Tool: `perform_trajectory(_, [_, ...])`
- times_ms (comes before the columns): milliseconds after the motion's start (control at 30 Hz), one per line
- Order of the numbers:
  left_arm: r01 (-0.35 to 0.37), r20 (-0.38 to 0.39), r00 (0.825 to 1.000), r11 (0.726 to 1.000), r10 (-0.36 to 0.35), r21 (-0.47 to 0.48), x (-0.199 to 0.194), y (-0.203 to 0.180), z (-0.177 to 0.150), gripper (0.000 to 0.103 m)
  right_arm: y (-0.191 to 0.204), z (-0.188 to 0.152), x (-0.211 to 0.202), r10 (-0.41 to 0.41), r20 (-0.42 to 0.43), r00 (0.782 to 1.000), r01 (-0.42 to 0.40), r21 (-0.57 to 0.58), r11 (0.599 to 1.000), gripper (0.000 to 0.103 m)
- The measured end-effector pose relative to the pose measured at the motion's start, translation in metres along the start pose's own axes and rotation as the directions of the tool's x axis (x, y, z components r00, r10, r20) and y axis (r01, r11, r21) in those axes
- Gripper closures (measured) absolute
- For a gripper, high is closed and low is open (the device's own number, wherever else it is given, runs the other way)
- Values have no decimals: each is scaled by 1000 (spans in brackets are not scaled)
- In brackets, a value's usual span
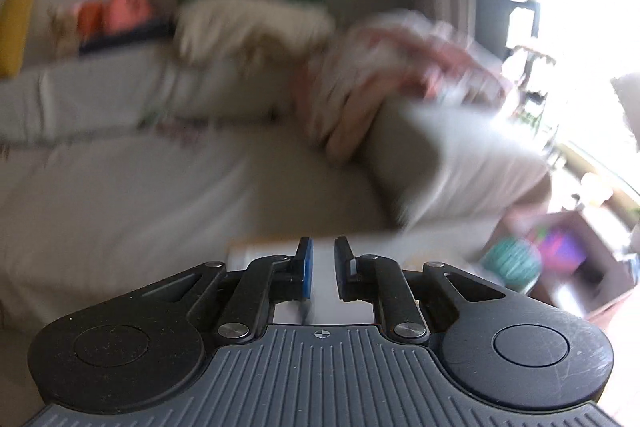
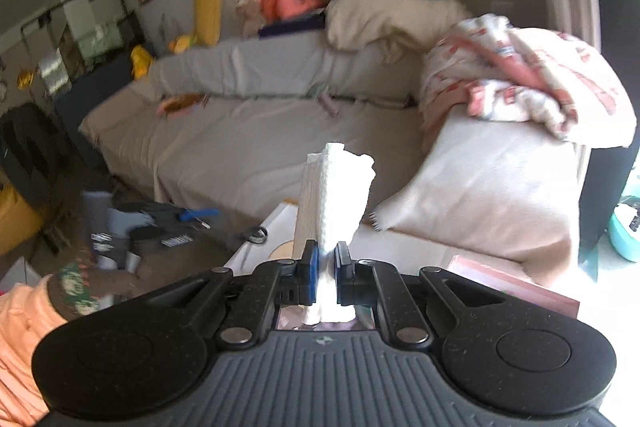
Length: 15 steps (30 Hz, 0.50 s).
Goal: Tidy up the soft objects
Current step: 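Lift the white cloth with the right tool toward the pink box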
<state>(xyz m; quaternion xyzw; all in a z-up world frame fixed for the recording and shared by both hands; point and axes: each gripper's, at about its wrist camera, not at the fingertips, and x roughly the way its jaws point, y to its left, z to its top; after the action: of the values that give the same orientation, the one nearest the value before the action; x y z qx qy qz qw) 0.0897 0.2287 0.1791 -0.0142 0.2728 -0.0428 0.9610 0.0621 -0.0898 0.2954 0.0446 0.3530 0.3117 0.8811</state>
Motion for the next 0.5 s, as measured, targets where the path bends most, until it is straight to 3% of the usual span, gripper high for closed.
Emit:
perform_trajectory(100, [58,88,994,998,-61,33,-24,-30,27,89,-17,-11,-19,-37,36,999,36,24,999,95])
perform_trajectory(200, [101,108,988,993,-107,61,-27,-60,37,89,-32,-28,-31,-62,33,998,60,48,997,95])
perform_trajectory(333, [180,28,983,981,-183,72,-5,-79,20,87,-41,-64,-24,-52,-21,998,53,55,997,95])
perform_trajectory(500, [233,-114,966,972,-233,-20,23,-71,-49,86,-34,-123,27,16,-174,985,-1,85,996,94])
